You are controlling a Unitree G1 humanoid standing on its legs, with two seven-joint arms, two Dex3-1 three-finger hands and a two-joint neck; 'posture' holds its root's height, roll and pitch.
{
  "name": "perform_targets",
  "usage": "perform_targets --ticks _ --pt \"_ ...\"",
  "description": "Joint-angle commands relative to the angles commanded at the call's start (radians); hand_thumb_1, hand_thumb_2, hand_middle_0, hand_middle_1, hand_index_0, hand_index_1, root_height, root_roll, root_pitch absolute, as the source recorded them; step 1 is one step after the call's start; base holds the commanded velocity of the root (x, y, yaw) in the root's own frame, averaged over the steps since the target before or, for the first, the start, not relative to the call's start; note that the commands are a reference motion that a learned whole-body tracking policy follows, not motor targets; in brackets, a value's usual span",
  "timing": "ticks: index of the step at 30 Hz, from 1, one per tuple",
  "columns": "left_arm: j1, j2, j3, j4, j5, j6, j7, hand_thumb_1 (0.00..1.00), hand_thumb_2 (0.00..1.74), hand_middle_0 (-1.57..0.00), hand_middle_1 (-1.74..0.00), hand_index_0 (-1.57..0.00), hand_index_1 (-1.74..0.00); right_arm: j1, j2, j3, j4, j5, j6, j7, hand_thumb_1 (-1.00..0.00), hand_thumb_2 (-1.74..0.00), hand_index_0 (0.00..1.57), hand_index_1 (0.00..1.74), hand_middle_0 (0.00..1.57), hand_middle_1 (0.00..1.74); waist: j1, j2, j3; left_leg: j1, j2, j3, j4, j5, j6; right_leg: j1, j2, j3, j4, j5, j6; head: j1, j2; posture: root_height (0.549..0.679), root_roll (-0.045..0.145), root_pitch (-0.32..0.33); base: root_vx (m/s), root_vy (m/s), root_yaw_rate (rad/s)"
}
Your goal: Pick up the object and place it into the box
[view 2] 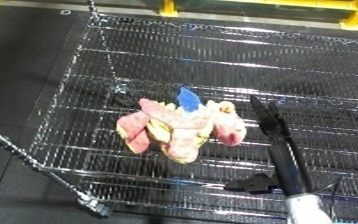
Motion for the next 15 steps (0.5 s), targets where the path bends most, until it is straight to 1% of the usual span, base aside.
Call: perform_targets --ticks 5,9,15 --pt "0.008 0.012 -0.02 -0.014 -0.04 -0.014 -0.01 1.0 1.74 -1.57 -1.74 -1.57 -1.74 -0.149 -0.012 0.1 0.143 0.01 0.019 0.006 0.0 0.0 0.0 0.0 0.0 0.0 0.029 0.013 0.0 -0.02 -0.006 -0.01 0.006 0.003 -0.0023 -0.015 -0.004 -0.006 0.003 0.002 -0.0021 0.031 -0.002 0.614 0.028 -0.07 -0.013 0.014 0.063" --pt "0.014 0.015 -0.024 -0.033 -0.06 -0.027 -0.012 1.0 1.74 -1.57 -1.74 -1.57 -1.74 -0.258 -0.007 0.172 0.25 0.019 0.025 0.016 0.0 0.0 0.0 0.0 0.0 0.0 0.045 0.025 0.0 -0.045 -0.013 -0.017 0.017 0.004 -0.0023 -0.032 -0.0072 -0.011 0.01 0.003 -0.0043 0.054 0.008 0.613 0.026 -0.056 -0.012 0.012 0.081" --pt "0.027 0.023 -0.042 -0.042 -0.077 -0.038 -0.017 1.0 1.74 -1.57 -1.74 -1.57 -1.74 -0.371 0.007 0.253 0.364 0.034 0.032 0.035 0.0 0.0 0.0 0.0 0.0 0.0 0.074 0.045 0.0 -0.074 -0.023 -0.028 0.022 0.006 -0.0025 -0.055 -0.0124 -0.018 0.017 0.005 -0.006 0.101 0.031 0.612 0.023 -0.036 -0.01 0.013 0.077"
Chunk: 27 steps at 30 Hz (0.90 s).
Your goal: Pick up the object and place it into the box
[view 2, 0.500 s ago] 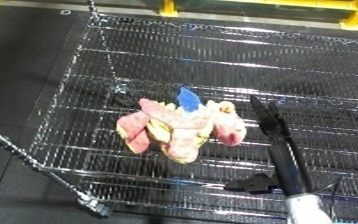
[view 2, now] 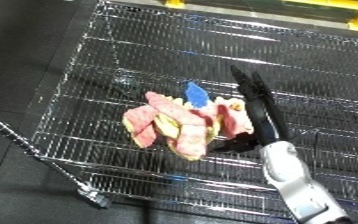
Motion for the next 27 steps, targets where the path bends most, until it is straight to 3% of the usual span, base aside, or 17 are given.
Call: perform_targets --ticks 12,27 --pt "0.011 0.009 -0.023 -0.012 -0.012 -0.017 -0.017 1.0 1.74 -1.57 -1.74 -1.57 -1.74 -0.135 0.052 0.16 0.165 -0.065 0.022 0.086 0.0 0.0 0.0 0.0 0.0 0.0 0.039 0.026 0.0 -0.039 -0.014 -0.016 0.001 0.002 -0.0017 -0.025 -0.0079 -0.007 -0.005 -0.002 -0.0033 0.056 0.04 0.615 0.02 0.005 0.0 0.014 0.056" --pt "0.02 -0.015 -0.015 -0.013 -0.011 -0.012 -0.009 1.0 1.74 -1.57 -1.74 -1.57 -1.74 -0.062 0.141 0.13 0.306 -0.048 0.056 0.14 0.0 0.0 0.0 0.0 0.0 0.0 0.036 0.026 0.0 -0.036 -0.008 -0.013 -0.013 -0.002 -0.0049 -0.023 -0.0046 -0.008 -0.018 -0.002 -0.0036 0.042 0.07 0.618 0.021 0.018 0.005 0.015 -0.009"
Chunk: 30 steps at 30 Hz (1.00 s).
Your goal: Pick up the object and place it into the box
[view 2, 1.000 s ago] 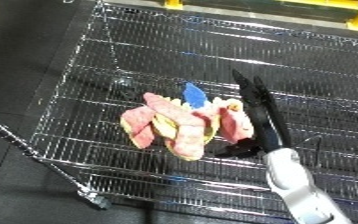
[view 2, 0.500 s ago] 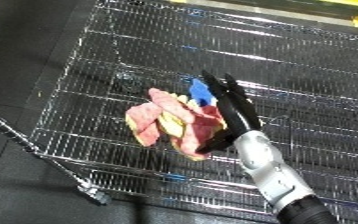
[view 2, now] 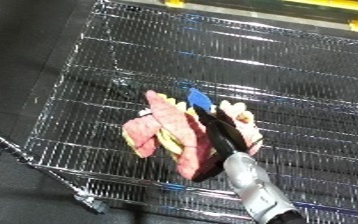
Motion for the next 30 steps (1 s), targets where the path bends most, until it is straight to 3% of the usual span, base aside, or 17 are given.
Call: perform_targets --ticks 4,11,24,30 --pt "0.003 -0.006 0.006 -0.002 -0.002 0.002 0.0 1.0 1.74 -1.57 -1.74 -1.57 -1.74 0.022 0.019 -0.018 0.039 0.003 0.012 0.008 0.0 0.0 0.0 0.0 0.0 0.0 -0.003 -0.001 0.0 0.004 0.003 0.002 -0.006 0.002 -0.0019 0.003 0.0017 0.0 -0.005 0.0 -0.0004 -0.004 -0.003 0.618 0.021 0.017 -0.005 0.011 -0.021" --pt "0.015 -0.013 0.01 -0.005 -0.015 0.001 -0.011 1.0 1.74 -1.57 -1.74 -1.57 -1.74 0.05 0.033 -0.039 0.077 0.036 0.025 0.025 -0.35 -0.61 0.55 0.61 0.55 0.61 -0.005 -0.002 0.0 0.016 0.006 0.004 -0.022 0.007 -0.0039 0.012 0.0026 -0.001 -0.014 0.001 -0.0002 -0.005 -0.009 0.619 0.021 0.013 -0.01 0.001 -0.002" --pt "0.01 -0.003 -0.006 0.006 -0.027 0.0 -0.034 1.0 1.74 -1.57 -1.74 -1.57 -1.74 0.054 0.011 -0.049 0.05 0.078 0.013 0.014 -1.0 -1.74 1.57 1.74 1.57 1.74 -0.002 -0.002 0.0 0.031 0.009 0.003 -0.024 0.014 -0.0062 0.025 -0.003 -0.004 -0.011 0.006 0.0019 0.009 -0.023 0.618 0.023 -0.01 -0.016 -0.006 0.006" --pt "-0.001 -0.006 -0.01 0.021 -0.027 0.0 -0.035 1.0 1.74 -1.57 -1.74 -1.57 -1.74 0.056 -0.004 -0.068 0.033 0.102 0.007 -0.004 -1.0 -1.74 1.57 1.74 1.57 1.74 -0.008 -0.005 0.0 0.043 0.012 0.005 -0.026 0.016 -0.0061 0.035 -0.0053 -0.005 -0.008 0.008 0.0028 0.014 -0.037 0.617 0.025 -0.025 -0.021 -0.015 -0.006"
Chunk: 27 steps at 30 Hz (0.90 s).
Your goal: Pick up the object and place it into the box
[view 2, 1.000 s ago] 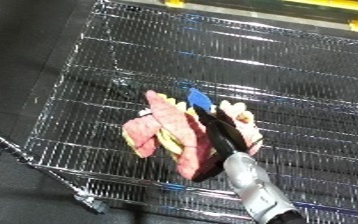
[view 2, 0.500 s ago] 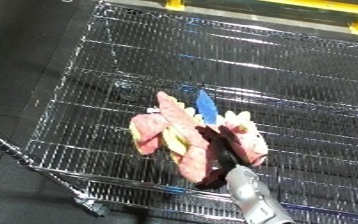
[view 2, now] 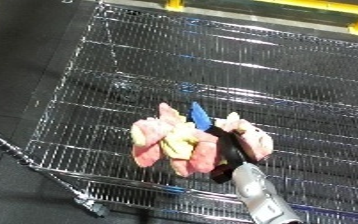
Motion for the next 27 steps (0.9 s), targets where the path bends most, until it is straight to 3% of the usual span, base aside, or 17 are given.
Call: perform_targets --ticks 7,14,15,16,19,27 --pt "-0.009 -0.003 0.001 0.031 0.015 0.009 0.007 1.0 1.74 -1.57 -1.74 -1.57 -1.74 0.064 -0.05 -0.088 -0.145 0.061 -0.043 -0.075 -1.0 -1.74 1.57 1.74 1.57 1.74 -0.035 -0.011 0.0 0.029 0.01 0.014 -0.008 -0.001 0.0037 0.017 0.0002 0.007 -0.004 0.005 0.0025 0.009 -0.016 0.617 0.031 -0.048 -0.016 -0.014 -0.077" --pt "-0.021 -0.015 0.001 0.064 0.037 0.013 0.011 1.0 1.74 -1.57 -1.74 -1.57 -1.74 0.241 -0.093 -0.264 -0.363 0.119 -0.101 -0.163 -1.0 -1.74 1.57 1.74 1.57 1.74 -0.09 -0.021 0.0 0.07 0.019 0.033 -0.028 -0.004 0.0097 0.043 -0.0048 0.016 -0.019 0.009 0.0079 0.007 -0.023 0.618 0.039 -0.071 -0.005 -0.01 -0.108" --pt "-0.025 -0.021 0.002 0.071 0.044 0.013 0.014 1.0 1.74 -1.57 -1.74 -1.57 -1.74 0.343 -0.088 -0.346 -0.474 0.138 -0.123 -0.191 -1.0 -1.74 1.57 1.74 1.57 1.74 -0.111 -0.026 0.0 0.078 0.021 0.039 -0.027 -0.006 0.0124 0.048 -0.0055 0.02 -0.02 0.009 0.0099 0.01 -0.027 0.618 0.041 -0.079 0.003 -0.005 -0.108" --pt "-0.025 -0.021 0.002 0.071 0.044 0.013 0.014 1.0 1.74 -1.57 -1.74 -1.57 -1.74 0.343 -0.088 -0.346 -0.474 0.138 -0.123 -0.191 -1.0 -1.74 1.57 1.74 1.57 1.74 -0.111 -0.026 0.0 0.078 0.021 0.039 -0.027 -0.006 0.0124 0.048 -0.0055 0.02 -0.02 0.009 0.0099 0.01 -0.027 0.618 0.041 -0.079 0.003 -0.005 -0.108" --pt "-0.032 -0.042 0.012 0.085 0.049 0.015 0.022 1.0 1.74 -1.57 -1.74 -1.57 -1.74 0.542 -0.045 -0.511 -0.683 0.191 -0.178 -0.236 -1.0 -1.74 1.57 1.74 1.57 1.74 -0.155 -0.033 0.0 0.094 0.023 0.052 -0.021 -0.015 0.0182 0.061 -0.0051 0.029 -0.025 0.009 0.013 0.053 -0.045 0.617 0.047 -0.098 0.008 -0.012 -0.117" --pt "-0.038 -0.066 0.003 0.092 0.046 0.036 0.022 1.0 1.74 -1.57 -1.74 -1.57 -1.74 0.779 0.049 -0.748 -0.897 0.297 -0.276 -0.274 -1.0 -1.74 1.57 1.74 1.57 1.74 -0.23 -0.033 0.0 0.14 0.028 0.08 -0.014 -0.031 0.0253 0.096 -0.0037 0.05 -0.04 0.011 0.0157 0.148 -0.108 0.616 0.057 -0.137 0.021 -0.003 -0.145"
